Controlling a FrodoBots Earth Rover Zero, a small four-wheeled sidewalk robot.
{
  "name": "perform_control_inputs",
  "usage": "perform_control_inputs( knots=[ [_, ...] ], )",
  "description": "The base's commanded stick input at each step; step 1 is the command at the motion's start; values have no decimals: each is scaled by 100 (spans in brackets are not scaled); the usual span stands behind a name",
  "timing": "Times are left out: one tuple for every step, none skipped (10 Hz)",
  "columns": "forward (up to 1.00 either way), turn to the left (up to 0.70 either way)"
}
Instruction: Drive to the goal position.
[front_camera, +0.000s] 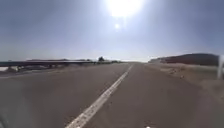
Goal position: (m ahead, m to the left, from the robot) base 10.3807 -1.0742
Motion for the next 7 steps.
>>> perform_control_inputs(
  knots=[
    [70, 0],
    [70, 0],
    [70, 0],
    [70, 0],
    [70, 0],
    [70, 0],
    [70, 0]
  ],
)
